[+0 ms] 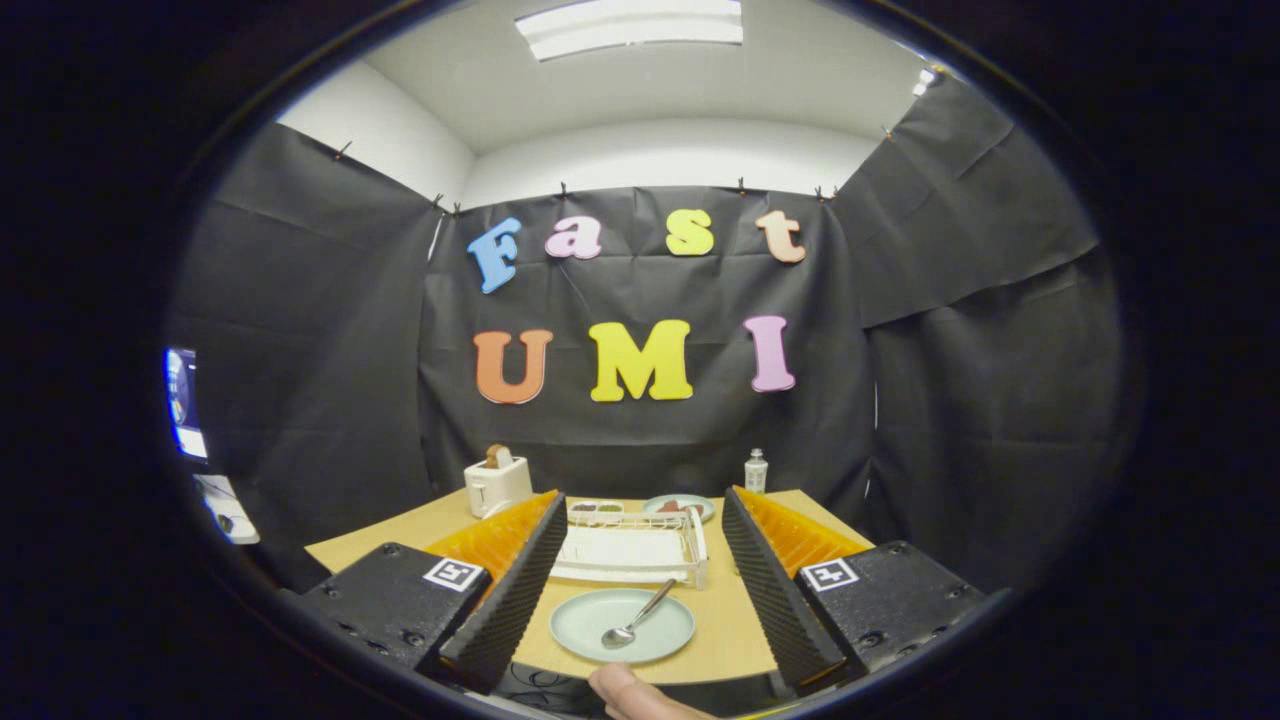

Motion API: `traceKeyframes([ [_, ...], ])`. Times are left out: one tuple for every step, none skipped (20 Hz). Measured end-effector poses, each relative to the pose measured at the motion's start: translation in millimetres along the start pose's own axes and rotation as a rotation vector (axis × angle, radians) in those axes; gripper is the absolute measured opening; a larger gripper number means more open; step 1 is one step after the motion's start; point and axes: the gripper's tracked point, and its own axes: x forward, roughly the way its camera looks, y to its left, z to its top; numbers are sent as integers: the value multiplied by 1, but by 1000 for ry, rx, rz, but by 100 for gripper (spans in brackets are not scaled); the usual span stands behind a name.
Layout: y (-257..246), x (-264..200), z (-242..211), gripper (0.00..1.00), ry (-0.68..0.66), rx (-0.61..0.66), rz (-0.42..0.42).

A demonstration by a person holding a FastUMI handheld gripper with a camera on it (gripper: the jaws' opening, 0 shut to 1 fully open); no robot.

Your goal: Take the plate from the dish rack, then take the spoon from the basket and place it into the plate.

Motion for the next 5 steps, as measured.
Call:
traceKeyframes([
  [-1, 1, -3, 100, 7, 1, -2],
  [0, 1, -5, 100, 14, 3, 2],
  [-1, 1, -8, 100, 22, 6, 4],
  [-2, 1, -9, 100, 27, 9, 4],
  [-3, 0, -11, 100, 32, 11, 4],
])
